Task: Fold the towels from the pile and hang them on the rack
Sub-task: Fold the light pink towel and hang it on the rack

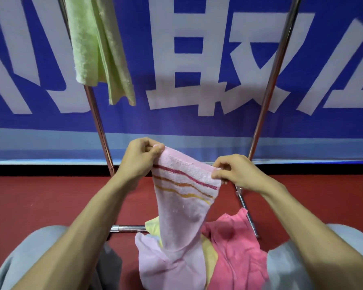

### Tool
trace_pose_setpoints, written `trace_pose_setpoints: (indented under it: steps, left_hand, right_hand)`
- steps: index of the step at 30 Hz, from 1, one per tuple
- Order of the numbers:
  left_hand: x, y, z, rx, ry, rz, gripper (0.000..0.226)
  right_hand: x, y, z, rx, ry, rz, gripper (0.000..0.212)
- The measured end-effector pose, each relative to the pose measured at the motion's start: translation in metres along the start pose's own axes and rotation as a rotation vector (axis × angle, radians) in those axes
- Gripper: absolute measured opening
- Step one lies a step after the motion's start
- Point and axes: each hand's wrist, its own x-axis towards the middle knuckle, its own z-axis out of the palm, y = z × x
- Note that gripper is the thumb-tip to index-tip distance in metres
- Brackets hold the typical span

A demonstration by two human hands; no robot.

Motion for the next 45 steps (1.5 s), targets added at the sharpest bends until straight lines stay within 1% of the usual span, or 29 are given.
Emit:
trace_pose_setpoints:
  steps: [2, 3, 5, 8, 10, 13, 16, 21, 25, 29, 31, 33, 35, 37, 39, 41, 42, 43, 45]
  left_hand:
    - [0.0, -0.001, 0.002, -0.067, -0.029, -0.019, 0.023]
    - [0.0, -0.001, 0.002, -0.065, -0.032, -0.015, 0.024]
    - [0.002, -0.003, 0.003, 0.003, -0.014, 0.017, 0.025]
    - [0.004, -0.005, 0.002, 0.165, 0.04, 0.07, 0.021]
    - [0.004, -0.007, 0.001, 0.199, 0.08, 0.077, 0.016]
    - [0.005, -0.008, -0.001, 0.182, 0.151, 0.082, 0.014]
    - [0.007, -0.008, -0.004, 0.123, 0.205, 0.094, 0.014]
    - [0.002, -0.001, -0.006, 0.117, 0.245, 0.126, 0.012]
    - [0.001, 0.011, -0.009, 0.051, 0.22, 0.167, 0.011]
    - [0.005, 0.044, -0.03, -0.096, 0.103, 0.238, 0.012]
    - [0.007, 0.069, -0.043, -0.082, 0.048, 0.304, 0.01]
    - [0.01, 0.096, -0.054, -0.026, -0.013, 0.369, 0.008]
    - [0.015, 0.121, -0.066, 0.086, -0.049, 0.43, 0.02]
    - [0.02, 0.145, -0.076, 0.285, 0.003, 0.505, 0.023]
    - [0.022, 0.171, -0.082, 0.403, 0.187, 0.594, 0.017]
    - [0.022, 0.196, -0.084, 0.378, 0.4, 0.668, 0.017]
    - [0.022, 0.207, -0.084, 0.347, 0.471, 0.683, 0.018]
    - [0.023, 0.216, -0.084, 0.343, 0.501, 0.682, 0.019]
    - [0.026, 0.228, -0.084, 0.401, 0.475, 0.637, 0.021]
  right_hand:
    - [0.001, 0.0, 0.003, -0.026, -0.03, -0.002, 0.007]
    - [0.002, 0.0, 0.004, -0.05, -0.028, -0.011, 0.008]
    - [0.002, -0.001, 0.005, -0.098, -0.016, -0.032, 0.012]
    - [0.002, -0.003, 0.008, -0.162, -0.017, -0.076, 0.017]
    - [0.001, -0.002, 0.011, -0.204, -0.007, -0.101, 0.019]
    - [-0.001, -0.002, 0.01, -0.148, 0.076, -0.102, 0.026]
    - [-0.002, -0.005, 0.008, -0.052, 0.161, -0.094, 0.027]
    - [-0.003, -0.014, 0.003, 0.001, 0.199, -0.074, 0.026]
    - [0.005, -0.021, -0.015, -0.06, 0.26, -0.066, 0.022]
    - [0.012, -0.051, -0.051, -0.026, 0.445, -0.12, 0.017]
    - [0.016, -0.07, -0.069, 0.064, 0.521, -0.095, 0.018]
    - [0.02, -0.088, -0.085, 0.168, 0.558, -0.077, 0.02]
    - [0.024, -0.105, -0.1, 0.231, 0.595, -0.07, 0.02]
    - [0.025, -0.124, -0.118, 0.267, 0.642, -0.081, 0.018]
    - [0.024, -0.141, -0.137, 0.249, 0.689, -0.144, 0.014]
    - [0.023, -0.159, -0.157, 0.25, 0.748, -0.221, 0.011]
    - [0.023, -0.167, -0.166, 0.258, 0.776, -0.248, 0.012]
    - [0.024, -0.174, -0.174, 0.255, 0.787, -0.251, 0.013]
    - [0.025, -0.182, -0.185, 0.2, 0.789, -0.205, 0.014]
